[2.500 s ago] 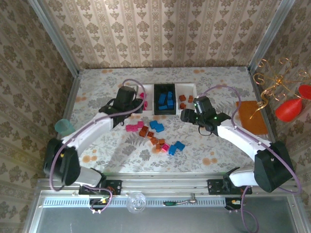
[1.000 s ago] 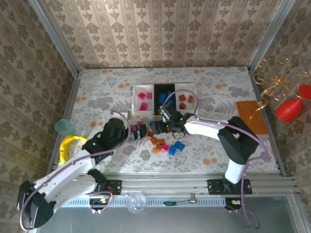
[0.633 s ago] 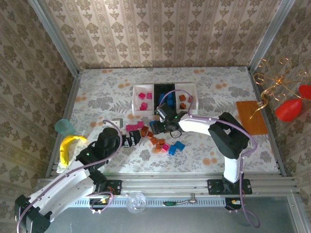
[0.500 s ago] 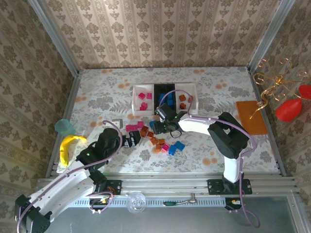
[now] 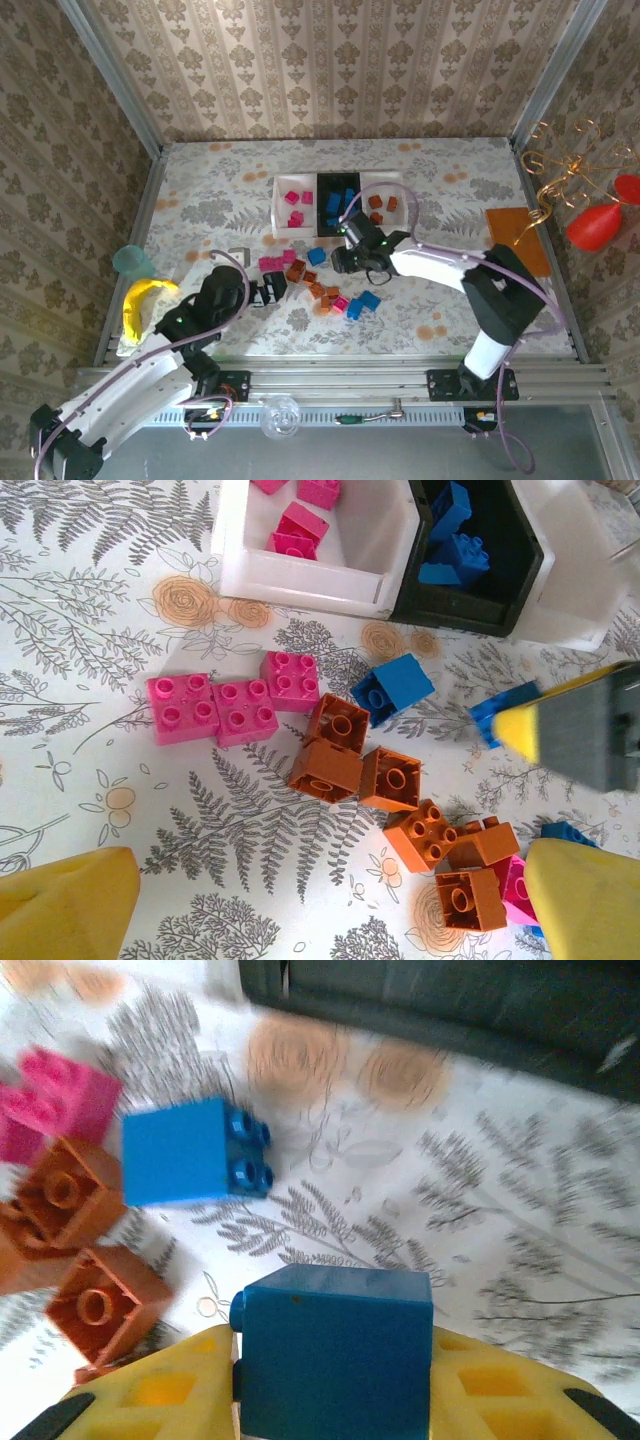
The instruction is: Sort the legos into containers by color
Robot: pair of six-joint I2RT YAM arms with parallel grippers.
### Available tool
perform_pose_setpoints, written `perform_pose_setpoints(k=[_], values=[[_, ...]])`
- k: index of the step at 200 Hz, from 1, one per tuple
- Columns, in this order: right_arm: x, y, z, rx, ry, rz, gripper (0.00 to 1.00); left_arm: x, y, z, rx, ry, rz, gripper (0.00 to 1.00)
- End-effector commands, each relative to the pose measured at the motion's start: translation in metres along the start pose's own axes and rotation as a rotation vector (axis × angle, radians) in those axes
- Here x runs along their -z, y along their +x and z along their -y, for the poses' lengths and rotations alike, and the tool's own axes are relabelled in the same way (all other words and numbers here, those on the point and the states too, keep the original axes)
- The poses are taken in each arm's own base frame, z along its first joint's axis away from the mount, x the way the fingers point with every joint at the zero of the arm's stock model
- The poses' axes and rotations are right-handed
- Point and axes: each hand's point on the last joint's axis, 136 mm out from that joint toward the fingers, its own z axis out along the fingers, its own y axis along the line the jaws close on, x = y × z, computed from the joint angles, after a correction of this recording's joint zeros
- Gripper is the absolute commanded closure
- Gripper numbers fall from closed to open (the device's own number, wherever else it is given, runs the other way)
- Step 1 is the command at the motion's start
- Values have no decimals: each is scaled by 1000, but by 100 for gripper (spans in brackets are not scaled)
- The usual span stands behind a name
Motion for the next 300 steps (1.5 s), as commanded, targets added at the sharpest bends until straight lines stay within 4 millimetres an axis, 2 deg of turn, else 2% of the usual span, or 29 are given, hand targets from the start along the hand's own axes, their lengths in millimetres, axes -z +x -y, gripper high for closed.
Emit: perform_pose_setpoints(k=[1,19,41,80,113,136,158,178,197,229,262,300], values=[[38,-35,1,-10,-21,113,65,0,9,-11,-2,-37,-13,0],[51,-59,3,-26,-23,162,65,0,11,-13,-1,-45,-14,0],[49,-86,9,-54,-4,186,65,0,9,-14,0,-48,-7,0],[17,-128,27,-124,78,203,65,1,12,-17,-6,-60,-16,0],[-17,-147,40,-179,131,183,63,1,14,-19,-3,-65,-20,0],[-35,-156,43,-206,141,166,55,1,16,-18,-1,-59,-26,0],[-41,-166,39,-214,127,159,38,1,18,-19,-2,-61,-34,0],[-35,-175,35,-214,113,172,30,0,21,-21,-2,-64,-40,0],[-18,-180,30,-207,95,199,28,0,22,-22,-1,-67,-42,0],[17,-165,20,-185,54,236,26,0,20,-25,-9,-83,-34,0],[40,-121,9,-189,-20,232,25,-9,20,-30,-3,-103,-54,2],[51,-76,12,-210,-30,215,25,-38,16,-39,10,-118,-120,14]])
